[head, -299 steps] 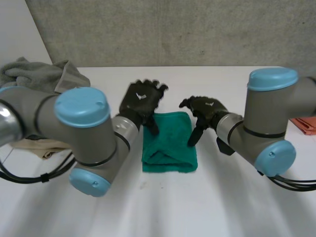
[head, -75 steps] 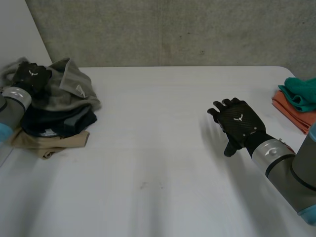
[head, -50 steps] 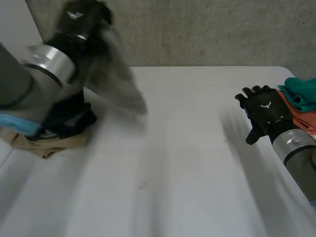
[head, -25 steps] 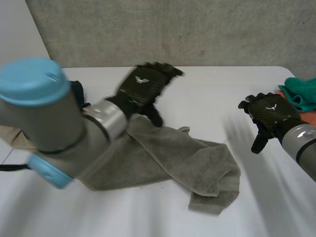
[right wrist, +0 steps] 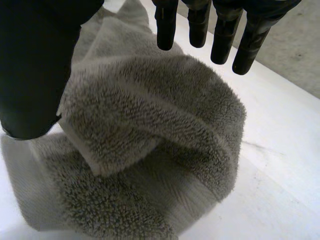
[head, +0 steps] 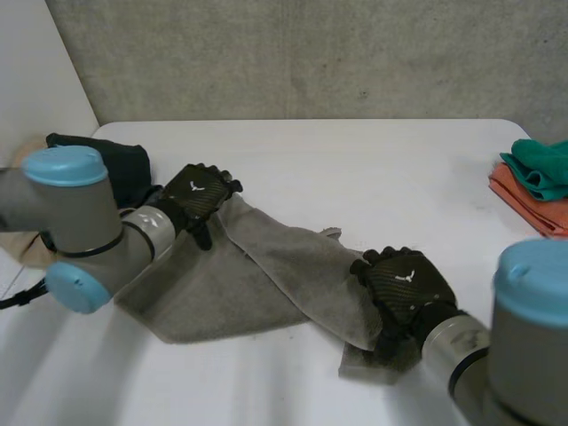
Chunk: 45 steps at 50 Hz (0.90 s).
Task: Fold the laundry.
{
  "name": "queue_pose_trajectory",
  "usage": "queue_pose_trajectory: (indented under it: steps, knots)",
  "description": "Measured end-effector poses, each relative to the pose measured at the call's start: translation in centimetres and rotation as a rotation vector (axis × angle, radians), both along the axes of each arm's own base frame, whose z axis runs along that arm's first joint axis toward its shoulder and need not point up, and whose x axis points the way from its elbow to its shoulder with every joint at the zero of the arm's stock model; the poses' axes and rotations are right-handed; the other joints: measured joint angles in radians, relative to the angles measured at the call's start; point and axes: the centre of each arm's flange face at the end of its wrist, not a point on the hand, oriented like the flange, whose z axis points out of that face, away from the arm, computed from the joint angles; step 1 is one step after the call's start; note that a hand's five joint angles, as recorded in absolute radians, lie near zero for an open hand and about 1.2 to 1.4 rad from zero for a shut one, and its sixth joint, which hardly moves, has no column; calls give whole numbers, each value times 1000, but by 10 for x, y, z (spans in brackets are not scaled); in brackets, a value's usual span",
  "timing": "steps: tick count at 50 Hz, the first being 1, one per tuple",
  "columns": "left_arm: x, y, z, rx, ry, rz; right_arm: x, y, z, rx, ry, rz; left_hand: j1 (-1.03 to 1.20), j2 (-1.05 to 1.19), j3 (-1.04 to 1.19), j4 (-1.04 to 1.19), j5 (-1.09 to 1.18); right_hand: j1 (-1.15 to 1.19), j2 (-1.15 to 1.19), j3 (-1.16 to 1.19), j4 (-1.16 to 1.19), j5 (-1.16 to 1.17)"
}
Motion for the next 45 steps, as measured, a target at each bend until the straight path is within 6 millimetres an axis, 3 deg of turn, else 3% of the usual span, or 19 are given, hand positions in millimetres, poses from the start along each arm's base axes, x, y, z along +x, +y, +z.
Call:
queue_pose_trajectory:
  steps: [12,13,14,16,19,21,22,27,30,35,45]
  knots:
    - [-23,-41,-24,-89,50,-85,16,5,-37,-58,44,27,82,81,83,83,84,25,44,43,19,28]
    - [-25,-47,-28,-103,53,-85,18,2,-42,-73,59,27,107,106,107,105,108,298,317,314,286,269]
    - [-25,-49,-28,-106,54,-85,18,1,-43,-80,62,25,125,122,122,122,123,358,400,375,346,326]
    - [-27,-53,-30,-116,55,-84,19,-4,-45,-110,73,16,154,147,149,150,151,703,792,762,736,697]
    - [-28,-56,-31,-119,54,-83,19,-11,-43,-159,79,-1,166,157,160,162,162,730,824,813,772,735]
    - [-29,-55,-32,-112,50,-85,19,-17,-38,-201,78,-14,167,161,162,165,167,730,824,813,772,735]
    - [-29,-54,-32,-109,49,-86,19,-18,-36,-210,77,-17,167,161,162,165,167,848,963,968,946,907]
    - [-30,-41,-27,-62,28,-102,20,-26,-3,-314,63,-26,154,149,152,154,152,848,963,971,952,911]
    - [-29,-33,-22,-45,14,-109,21,-25,15,-346,61,-15,49,45,46,38,28,848,963,971,952,911]
    - [-26,-21,-14,-39,-15,-122,21,-16,52,-368,53,35,7,-3,1,-2,-20,848,963,971,952,911]
    - [-29,-17,-22,-38,-32,-135,15,1,105,-424,-20,71,42,27,31,28,14,848,963,971,952,911]
